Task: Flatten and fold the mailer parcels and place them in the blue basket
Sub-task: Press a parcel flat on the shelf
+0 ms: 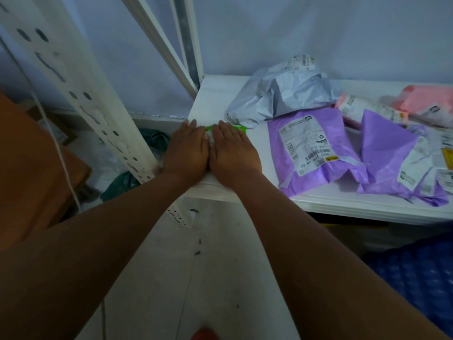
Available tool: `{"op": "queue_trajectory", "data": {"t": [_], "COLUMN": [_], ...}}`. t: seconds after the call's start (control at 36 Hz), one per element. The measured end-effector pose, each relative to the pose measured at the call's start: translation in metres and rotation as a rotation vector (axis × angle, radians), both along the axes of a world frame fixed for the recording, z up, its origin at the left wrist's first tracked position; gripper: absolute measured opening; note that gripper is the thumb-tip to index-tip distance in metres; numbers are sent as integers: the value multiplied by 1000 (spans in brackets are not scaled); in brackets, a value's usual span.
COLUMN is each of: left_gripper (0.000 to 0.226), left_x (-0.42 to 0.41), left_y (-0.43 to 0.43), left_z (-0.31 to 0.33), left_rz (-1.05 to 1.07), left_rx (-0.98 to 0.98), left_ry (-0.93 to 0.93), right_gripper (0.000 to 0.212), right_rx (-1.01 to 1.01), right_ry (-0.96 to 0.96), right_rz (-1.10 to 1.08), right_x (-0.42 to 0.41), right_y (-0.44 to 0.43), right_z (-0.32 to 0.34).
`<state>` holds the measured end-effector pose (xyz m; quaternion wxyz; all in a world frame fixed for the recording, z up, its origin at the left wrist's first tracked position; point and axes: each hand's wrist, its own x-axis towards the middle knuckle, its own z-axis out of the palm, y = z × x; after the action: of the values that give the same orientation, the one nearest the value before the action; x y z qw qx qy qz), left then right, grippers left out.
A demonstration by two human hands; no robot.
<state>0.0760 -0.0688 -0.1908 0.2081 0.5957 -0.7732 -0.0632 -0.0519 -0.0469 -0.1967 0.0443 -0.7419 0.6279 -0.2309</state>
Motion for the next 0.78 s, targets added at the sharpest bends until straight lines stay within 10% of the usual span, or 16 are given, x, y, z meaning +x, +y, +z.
{"op": "queue_trajectory", "data": {"t": [0.42, 0.78], "left_gripper": [44, 48], "left_x": [-2, -1], "left_y": [0, 0], "left_z": [1, -1], "left_rz": [-9, 1], "left_rx": [38, -53], "left_ry": [2, 44], "right_gripper": [80, 58], "right_rx": [57, 26], "right_ry": [5, 35], "right_rz": [44, 31], "right_x": [-1, -1], "right_y": [-2, 0], "right_z": [1, 2]}}
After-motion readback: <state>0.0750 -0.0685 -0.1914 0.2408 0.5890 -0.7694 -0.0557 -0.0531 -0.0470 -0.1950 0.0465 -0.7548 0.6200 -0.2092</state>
